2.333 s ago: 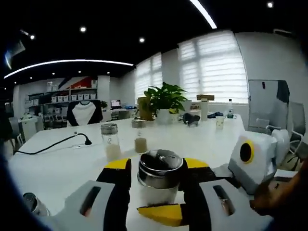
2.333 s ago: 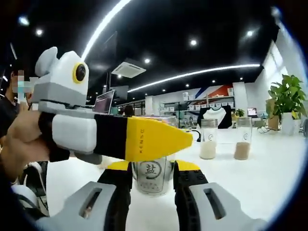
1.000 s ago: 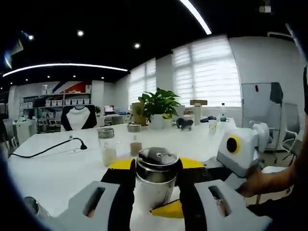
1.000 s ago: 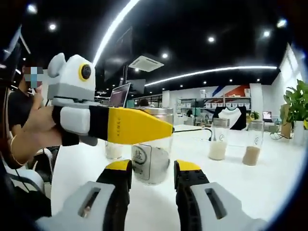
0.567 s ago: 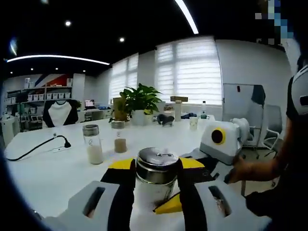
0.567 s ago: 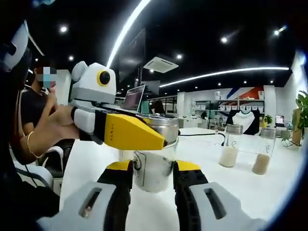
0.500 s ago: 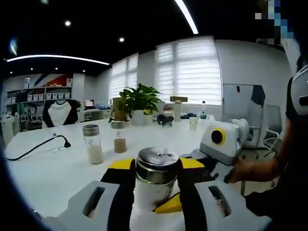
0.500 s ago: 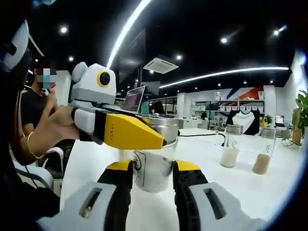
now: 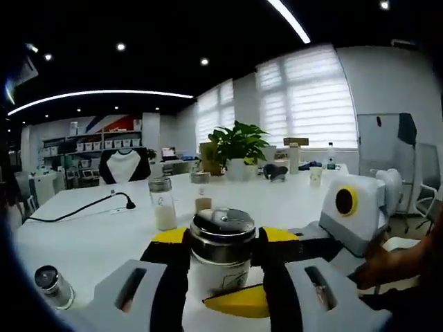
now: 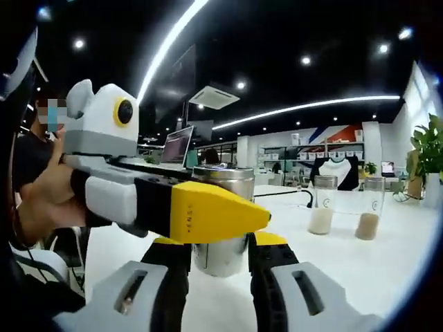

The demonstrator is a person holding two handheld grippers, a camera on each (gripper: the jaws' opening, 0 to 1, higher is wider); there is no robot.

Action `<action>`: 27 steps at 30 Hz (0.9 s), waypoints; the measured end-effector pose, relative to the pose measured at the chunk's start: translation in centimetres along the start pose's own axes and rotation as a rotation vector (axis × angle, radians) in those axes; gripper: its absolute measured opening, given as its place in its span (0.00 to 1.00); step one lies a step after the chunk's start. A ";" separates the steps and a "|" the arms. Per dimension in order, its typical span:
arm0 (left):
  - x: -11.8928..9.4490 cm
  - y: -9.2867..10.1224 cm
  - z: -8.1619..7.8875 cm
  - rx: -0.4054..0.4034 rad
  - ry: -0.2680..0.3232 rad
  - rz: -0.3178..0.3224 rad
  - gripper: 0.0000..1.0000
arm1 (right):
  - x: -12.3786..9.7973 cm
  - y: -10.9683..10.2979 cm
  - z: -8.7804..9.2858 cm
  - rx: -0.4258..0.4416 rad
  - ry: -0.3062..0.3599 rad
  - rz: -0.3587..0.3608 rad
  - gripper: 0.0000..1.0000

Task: Rotate the seasoning bottle until the label or dispensing opening points toward the visible target arrow and the bottle remains upright within the marked orientation range

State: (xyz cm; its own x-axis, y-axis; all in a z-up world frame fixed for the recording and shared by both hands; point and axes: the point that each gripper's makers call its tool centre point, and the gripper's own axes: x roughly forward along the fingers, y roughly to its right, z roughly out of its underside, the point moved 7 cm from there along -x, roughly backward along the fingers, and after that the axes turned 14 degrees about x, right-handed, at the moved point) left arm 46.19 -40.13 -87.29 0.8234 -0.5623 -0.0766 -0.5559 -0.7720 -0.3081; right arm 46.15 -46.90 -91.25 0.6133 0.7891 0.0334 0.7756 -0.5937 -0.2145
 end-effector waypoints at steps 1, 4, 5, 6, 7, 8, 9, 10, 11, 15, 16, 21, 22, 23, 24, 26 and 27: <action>-0.1 0.1 0.2 0.030 -0.022 -0.025 0.42 | 0.1 -0.1 0.1 -0.001 0.002 0.005 0.29; -0.6 0.0 0.2 0.011 -0.019 -0.104 0.41 | 0.2 -0.2 0.2 0.005 0.006 0.027 0.29; -0.8 0.0 0.3 0.008 -0.025 -0.124 0.41 | 0.2 -0.2 0.2 0.007 0.009 0.031 0.29; -1.0 0.2 0.5 0.002 -0.023 -0.132 0.41 | 0.2 -0.2 0.2 0.009 0.011 0.034 0.29; -1.1 0.3 0.6 0.000 -0.026 -0.137 0.40 | 0.3 -0.3 0.3 0.009 0.010 0.041 0.29; -1.1 0.4 0.7 -0.002 -0.027 -0.143 0.39 | 0.4 -0.3 0.3 0.005 0.008 0.044 0.29; -1.2 0.6 0.8 -0.002 -0.030 -0.144 0.37 | 0.5 -0.4 0.3 0.001 0.003 0.046 0.29; -1.2 0.6 0.9 0.000 -0.032 -0.148 0.37 | 0.6 -0.5 0.5 -0.002 -0.008 0.044 0.29; -1.3 0.5 0.9 0.005 -0.034 -0.158 0.37 | 0.5 -0.5 0.5 -0.011 -0.008 0.045 0.29; -1.4 0.4 1.0 -0.009 -0.026 -0.151 0.36 | 0.5 -0.4 0.5 -0.006 -0.017 0.044 0.30; -1.4 0.4 1.1 -0.004 -0.024 -0.144 0.36 | 0.5 -0.3 0.5 -0.001 -0.019 0.043 0.30; -1.7 0.3 1.3 -0.020 0.002 -0.124 0.35 | 0.5 -0.3 0.6 0.015 -0.023 0.024 0.30; -1.7 0.3 1.4 -0.020 0.005 -0.121 0.35 | 0.5 -0.3 0.6 0.014 -0.029 0.017 0.30; -1.7 0.4 1.4 -0.021 0.007 -0.121 0.35 | 0.5 -0.3 0.6 0.005 -0.032 0.011 0.30; -1.7 0.4 1.4 -0.021 0.009 -0.121 0.35 | 0.6 -0.3 0.6 0.002 -0.033 0.007 0.30; -1.7 0.4 1.4 -0.029 0.015 -0.122 0.35 | 0.6 -0.3 0.6 0.003 -0.037 0.001 0.30; -1.7 0.3 1.4 -0.039 0.020 -0.125 0.35 | 0.6 -0.3 0.6 0.001 -0.039 -0.003 0.30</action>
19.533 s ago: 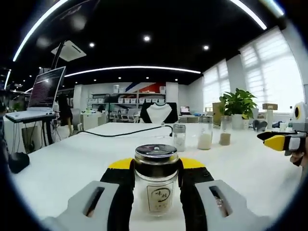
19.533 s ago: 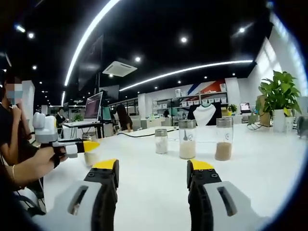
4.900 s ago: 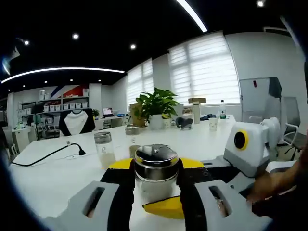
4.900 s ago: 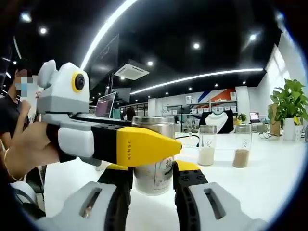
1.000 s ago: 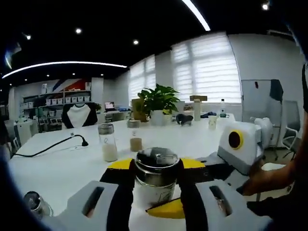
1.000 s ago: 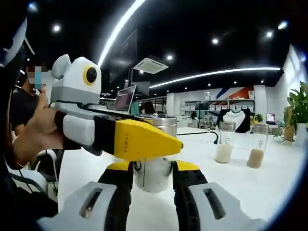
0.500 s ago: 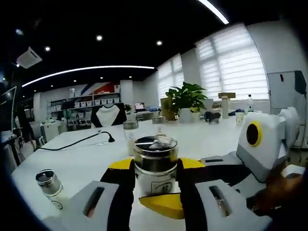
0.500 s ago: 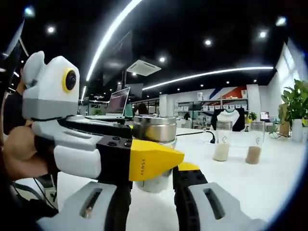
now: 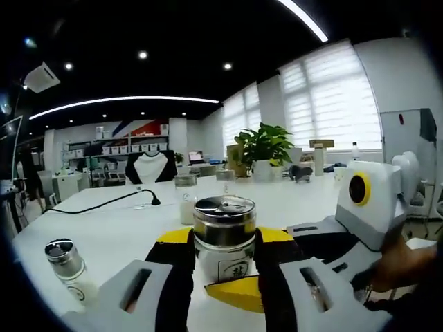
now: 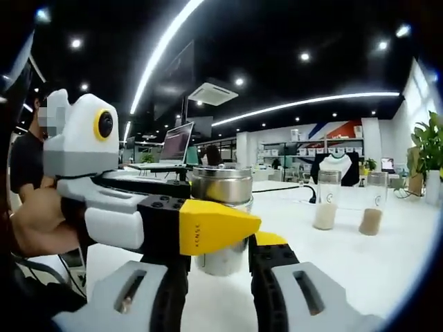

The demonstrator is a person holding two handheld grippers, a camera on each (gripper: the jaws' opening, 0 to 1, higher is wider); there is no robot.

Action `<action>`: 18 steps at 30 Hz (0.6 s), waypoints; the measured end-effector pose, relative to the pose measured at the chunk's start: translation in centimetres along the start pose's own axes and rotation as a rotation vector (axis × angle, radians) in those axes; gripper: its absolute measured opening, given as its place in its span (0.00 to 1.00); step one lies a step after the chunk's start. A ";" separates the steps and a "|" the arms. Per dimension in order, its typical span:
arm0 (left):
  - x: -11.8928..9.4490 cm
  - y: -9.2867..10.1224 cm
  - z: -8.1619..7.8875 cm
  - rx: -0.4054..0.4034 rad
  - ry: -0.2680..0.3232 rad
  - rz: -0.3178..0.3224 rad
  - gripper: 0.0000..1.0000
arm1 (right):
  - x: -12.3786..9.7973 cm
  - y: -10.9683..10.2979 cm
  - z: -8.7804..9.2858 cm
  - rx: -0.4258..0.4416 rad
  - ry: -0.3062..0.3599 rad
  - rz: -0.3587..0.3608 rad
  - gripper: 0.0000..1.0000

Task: Rotate the seasoning bottle until the label or dispensing opening points toward the visible target arrow and the bottle remains upright within the marked orientation range

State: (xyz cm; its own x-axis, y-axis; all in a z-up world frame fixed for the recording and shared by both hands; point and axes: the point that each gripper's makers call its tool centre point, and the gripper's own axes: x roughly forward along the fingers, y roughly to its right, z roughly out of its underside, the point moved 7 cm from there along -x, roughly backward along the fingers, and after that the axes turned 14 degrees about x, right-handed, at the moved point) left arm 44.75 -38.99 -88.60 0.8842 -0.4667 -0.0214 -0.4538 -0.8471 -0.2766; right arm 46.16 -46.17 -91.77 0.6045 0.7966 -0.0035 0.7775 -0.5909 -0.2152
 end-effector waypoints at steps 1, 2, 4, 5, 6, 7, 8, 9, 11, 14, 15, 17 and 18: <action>0.0 -0.1 0.0 -0.007 0.003 -0.004 0.35 | 0.0 0.0 0.0 -0.002 0.000 -0.006 0.31; 0.0 -0.1 0.0 -0.012 0.005 -0.008 0.35 | 0.0 -0.1 0.0 -0.002 0.000 -0.014 0.31; 0.0 -0.4 0.0 -0.019 0.009 -0.014 0.35 | -0.1 0.0 0.1 0.015 -0.020 -0.029 0.32; 0.0 -0.4 0.0 -0.020 0.008 -0.013 0.35 | -0.2 0.2 0.2 0.020 -0.025 -0.027 0.33; 0.1 -0.5 -0.1 -0.025 0.010 -0.013 0.35 | -0.3 0.4 0.4 0.026 -0.028 -0.019 0.34; 0.1 -0.7 -0.1 -0.027 0.012 -0.016 0.35 | -0.3 0.5 0.5 0.030 -0.029 -0.016 0.35; 0.1 -0.7 -0.1 -0.027 0.013 -0.020 0.35 | -0.5 0.6 0.6 0.038 -0.033 -0.013 0.36; 0.1 -1.1 0.0 -0.025 0.010 -0.029 0.35 | -0.6 0.7 0.7 0.053 -0.037 -0.007 0.37; 0.1 -1.7 0.3 -0.025 0.005 -0.048 0.35 | -1.0 1.1 0.7 0.062 -0.037 0.004 0.40; 0.0 -2.5 0.9 -0.023 -0.016 -0.067 0.35 | -1.6 2.0 0.7 0.077 -0.047 0.043 0.48; 0.0 -2.8 1.1 -0.023 -0.022 -0.073 0.35 | -1.8 2.2 0.6 0.081 -0.045 0.051 0.50; 0.0 -3.3 1.4 -0.025 -0.027 -0.084 0.35 | -2.1 2.6 0.4 0.087 -0.038 0.066 0.52; 0.0 -3.5 1.5 -0.026 -0.029 -0.090 0.35 | -2.2 2.6 0.4 0.088 -0.037 0.068 0.52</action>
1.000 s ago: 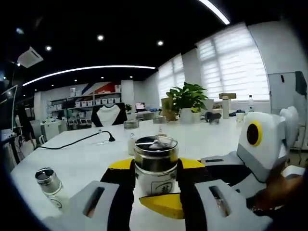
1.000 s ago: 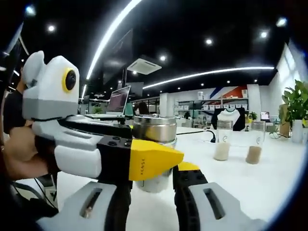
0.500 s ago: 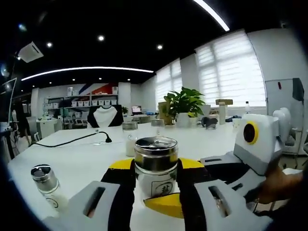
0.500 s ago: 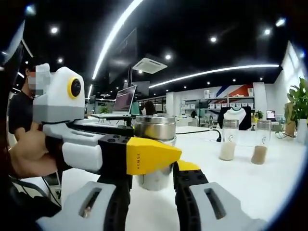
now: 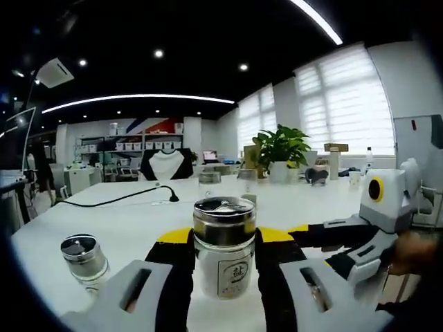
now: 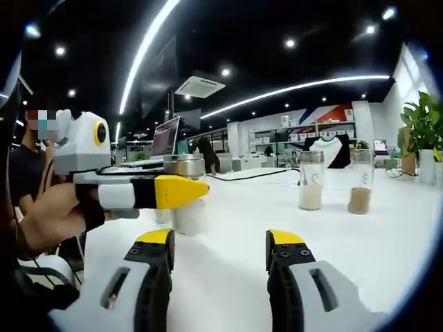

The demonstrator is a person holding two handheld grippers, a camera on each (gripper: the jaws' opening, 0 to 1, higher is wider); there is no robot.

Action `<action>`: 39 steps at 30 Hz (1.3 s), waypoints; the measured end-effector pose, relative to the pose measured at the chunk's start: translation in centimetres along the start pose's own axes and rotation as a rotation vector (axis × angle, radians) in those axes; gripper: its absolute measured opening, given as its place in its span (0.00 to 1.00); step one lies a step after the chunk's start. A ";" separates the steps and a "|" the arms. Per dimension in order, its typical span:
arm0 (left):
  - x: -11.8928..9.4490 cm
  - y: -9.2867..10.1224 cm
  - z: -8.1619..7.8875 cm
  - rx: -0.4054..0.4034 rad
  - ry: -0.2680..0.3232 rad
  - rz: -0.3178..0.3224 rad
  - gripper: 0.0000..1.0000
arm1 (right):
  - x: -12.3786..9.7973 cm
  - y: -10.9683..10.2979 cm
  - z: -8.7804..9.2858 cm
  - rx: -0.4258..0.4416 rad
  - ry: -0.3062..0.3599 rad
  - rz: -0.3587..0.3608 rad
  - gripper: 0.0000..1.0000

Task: Rotate the seasoning bottle until the label or dispensing opening points toward the visible target arrow and the bottle remains upright within the marked orientation range

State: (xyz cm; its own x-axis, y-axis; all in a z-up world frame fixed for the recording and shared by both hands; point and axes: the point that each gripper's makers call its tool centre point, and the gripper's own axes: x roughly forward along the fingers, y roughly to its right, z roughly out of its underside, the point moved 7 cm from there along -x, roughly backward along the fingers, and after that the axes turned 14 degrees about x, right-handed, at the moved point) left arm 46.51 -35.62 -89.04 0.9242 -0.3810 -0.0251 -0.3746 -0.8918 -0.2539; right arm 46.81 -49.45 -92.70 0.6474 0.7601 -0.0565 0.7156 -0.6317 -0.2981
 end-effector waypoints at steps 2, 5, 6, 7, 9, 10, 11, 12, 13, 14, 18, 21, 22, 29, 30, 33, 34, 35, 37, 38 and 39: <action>0.0 -0.5 0.2 0.001 -0.003 -0.019 0.35 | -0.2 0.3 -0.2 0.006 0.005 0.013 0.52; 0.1 -1.0 0.5 -0.006 -0.004 -0.035 0.35 | -0.3 0.4 -0.3 0.005 0.006 0.018 0.52; 0.1 -1.2 0.7 -0.012 -0.005 -0.039 0.35 | -0.4 0.4 -0.4 0.006 0.006 0.020 0.52; 0.1 -1.3 0.7 -0.013 -0.006 -0.041 0.35 | -0.4 0.4 -0.4 0.009 0.005 0.021 0.51; 0.1 -1.4 1.1 -0.013 -0.016 -0.051 0.35 | -0.4 0.4 -0.4 0.012 0.004 0.021 0.51; 0.1 -1.5 1.3 -0.016 -0.020 -0.055 0.35 | -0.4 0.5 -0.4 0.012 0.001 0.022 0.50; 0.1 -1.7 1.6 -0.023 -0.024 -0.060 0.35 | -0.5 0.4 -0.3 0.012 -0.002 0.023 0.50; 0.0 -1.8 1.7 -0.029 -0.026 -0.063 0.35 | -0.5 0.5 -0.3 0.013 -0.003 0.025 0.49; 0.0 -1.9 2.0 -0.034 -0.031 -0.068 0.35 | -0.5 0.5 -0.3 0.014 0.000 0.025 0.49; 0.0 -2.0 2.1 -0.035 -0.034 -0.073 0.35 | -0.5 0.5 -0.3 0.017 -0.001 0.025 0.49; -0.2 -2.3 2.6 -0.036 -0.045 -0.085 0.35 | -0.5 0.6 -0.4 0.018 0.000 0.035 0.49; -0.2 -2.4 2.8 -0.038 -0.051 -0.089 0.35 | -0.5 0.6 -0.4 0.021 0.003 0.036 0.49; -0.2 -2.5 2.9 -0.040 -0.053 -0.090 0.35 | -0.5 0.6 -0.5 0.022 0.003 0.036 0.49; -0.1 -2.6 3.2 -0.054 -0.047 -0.096 0.36 | -0.6 0.7 -0.5 0.028 0.002 0.041 0.49; 0.0 -2.6 3.3 -0.057 -0.049 -0.096 0.36 | -0.6 0.7 -0.5 0.030 0.002 0.041 0.49; 0.1 -2.5 3.5 -0.060 -0.051 -0.095 0.36 | -0.7 0.8 -0.5 0.029 0.003 0.041 0.49; 0.1 -2.5 3.6 -0.061 -0.052 -0.097 0.36 | -0.7 0.8 -0.6 0.029 0.003 0.041 0.49; 0.1 -2.5 3.6 -0.062 -0.051 -0.100 0.36 | -0.7 0.8 -0.6 0.027 0.003 0.043 0.49; 0.1 -2.6 3.6 -0.060 -0.052 -0.100 0.36 | -0.7 0.8 -0.6 0.022 0.002 0.046 0.49; 0.1 -2.6 3.7 -0.060 -0.053 -0.100 0.36 | -0.7 0.8 -0.6 0.022 0.002 0.047 0.49; 0.2 -2.6 3.7 -0.060 -0.053 -0.101 0.36 | -0.7 0.8 -0.6 0.024 0.002 0.047 0.49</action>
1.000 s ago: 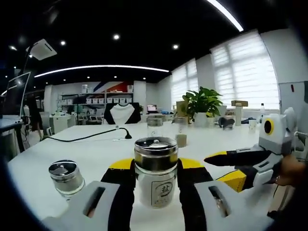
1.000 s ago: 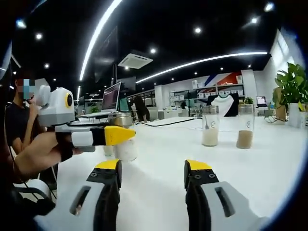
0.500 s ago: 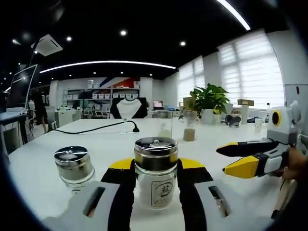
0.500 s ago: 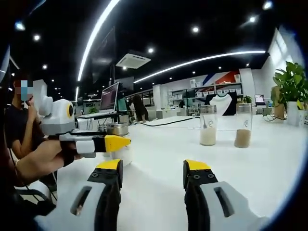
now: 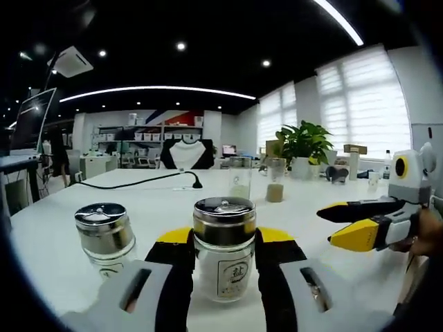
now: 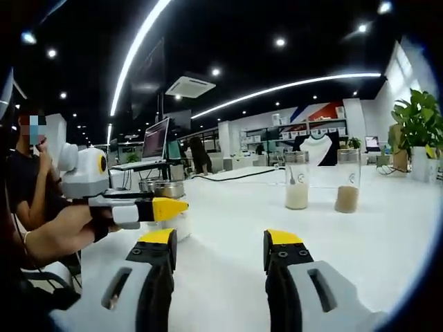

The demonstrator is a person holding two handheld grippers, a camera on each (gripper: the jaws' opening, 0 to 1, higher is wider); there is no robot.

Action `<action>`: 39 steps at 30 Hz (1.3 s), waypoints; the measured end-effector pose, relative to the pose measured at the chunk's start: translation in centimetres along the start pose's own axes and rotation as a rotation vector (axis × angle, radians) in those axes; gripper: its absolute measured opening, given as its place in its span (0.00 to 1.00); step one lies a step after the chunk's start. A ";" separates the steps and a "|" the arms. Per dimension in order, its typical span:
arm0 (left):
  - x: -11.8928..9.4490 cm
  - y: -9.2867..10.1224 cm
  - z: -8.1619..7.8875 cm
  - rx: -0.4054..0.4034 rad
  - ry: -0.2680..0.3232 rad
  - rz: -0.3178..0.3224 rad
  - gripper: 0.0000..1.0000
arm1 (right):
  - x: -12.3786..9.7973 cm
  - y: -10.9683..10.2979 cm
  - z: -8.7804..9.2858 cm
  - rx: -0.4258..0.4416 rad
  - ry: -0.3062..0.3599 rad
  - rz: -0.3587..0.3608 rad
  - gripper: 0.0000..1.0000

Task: Rotate the seasoning bottle until the label or dispensing opening points toward the visible target arrow and the bottle remains upright within the marked orientation range

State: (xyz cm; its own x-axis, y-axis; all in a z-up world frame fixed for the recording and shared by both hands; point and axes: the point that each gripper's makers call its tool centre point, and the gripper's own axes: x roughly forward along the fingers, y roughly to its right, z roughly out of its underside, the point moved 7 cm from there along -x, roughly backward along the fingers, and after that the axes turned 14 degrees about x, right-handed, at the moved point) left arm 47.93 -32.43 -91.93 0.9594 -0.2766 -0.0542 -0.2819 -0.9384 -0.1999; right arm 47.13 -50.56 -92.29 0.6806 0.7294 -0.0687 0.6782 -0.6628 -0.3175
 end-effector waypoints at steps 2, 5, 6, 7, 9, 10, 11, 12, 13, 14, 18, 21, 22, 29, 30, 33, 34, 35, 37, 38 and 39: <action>0.0 -0.1 0.0 -0.001 0.001 -0.005 0.36 | 0.0 0.0 0.0 0.002 0.000 0.000 0.49; 0.1 0.0 0.0 0.000 0.000 -0.006 0.36 | 0.0 0.0 -0.1 0.004 0.000 0.000 0.49; 0.2 0.0 0.1 -0.003 0.001 -0.006 0.36 | 0.0 0.1 -0.1 0.006 0.000 0.001 0.49; 0.2 0.0 0.1 -0.006 0.002 -0.005 0.36 | 0.0 0.1 -0.1 0.006 -0.002 0.001 0.49; 0.2 0.1 0.3 -0.008 0.001 -0.009 0.36 | 0.0 0.1 -0.1 0.006 -0.003 0.002 0.49; 0.3 0.1 0.4 -0.003 -0.003 -0.014 0.36 | 0.0 0.1 -0.1 0.005 -0.004 0.001 0.49; 0.3 0.1 0.5 -0.001 -0.005 -0.016 0.36 | 0.0 0.1 -0.1 0.006 -0.004 0.001 0.49; 0.2 0.1 0.5 0.000 -0.002 -0.018 0.36 | 0.0 0.2 -0.2 0.000 -0.005 0.004 0.49; 0.2 0.1 0.5 0.003 -0.004 -0.020 0.36 | 0.0 0.2 -0.2 -0.010 -0.008 0.008 0.49; 0.2 0.0 0.5 0.008 -0.004 -0.023 0.36 | 0.0 0.2 -0.2 -0.013 -0.008 0.010 0.49; 0.2 0.1 0.5 0.018 0.002 -0.034 0.36 | 0.1 0.1 -0.1 -0.007 -0.009 0.006 0.49; 0.3 0.1 0.6 0.017 0.004 -0.035 0.36 | 0.2 0.1 -0.2 -0.008 -0.008 0.005 0.49; 0.3 0.1 0.6 0.017 0.004 -0.037 0.36 | 0.2 0.1 -0.2 -0.009 -0.008 0.005 0.49; 0.3 0.0 0.6 0.029 -0.002 -0.037 0.36 | 0.1 0.4 -0.5 -0.018 -0.012 0.014 0.49; 0.3 0.0 0.5 0.033 -0.003 -0.037 0.36 | 0.1 0.4 -0.5 -0.018 -0.011 0.015 0.49; 0.3 0.1 0.5 0.062 -0.014 -0.037 0.37 | 0.2 0.4 -0.6 -0.020 -0.006 0.012 0.49; 0.4 0.1 0.4 0.065 -0.013 -0.036 0.38 | 0.2 0.3 -0.7 -0.020 -0.006 0.012 0.49; 0.4 0.1 0.4 0.061 -0.010 -0.036 0.40 | 0.3 0.3 -0.7 -0.023 -0.007 0.011 0.49; 0.4 0.2 0.3 0.031 -0.004 -0.034 0.46 | 0.3 0.2 -0.7 -0.023 -0.006 0.011 0.49; 0.5 0.2 0.2 0.028 -0.005 -0.034 0.50 | 0.2 0.2 -0.7 -0.021 -0.005 0.009 0.49; 0.5 0.2 0.1 0.027 -0.008 -0.037 0.52 | 0.2 0.2 -0.8 -0.020 -0.004 0.009 0.49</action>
State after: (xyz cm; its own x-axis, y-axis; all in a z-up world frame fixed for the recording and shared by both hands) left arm 48.35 -32.78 -92.13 0.9693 -0.2400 -0.0542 -0.2460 -0.9421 -0.2281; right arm 47.61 -50.65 -91.64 0.6854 0.7243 -0.0752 0.6778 -0.6723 -0.2976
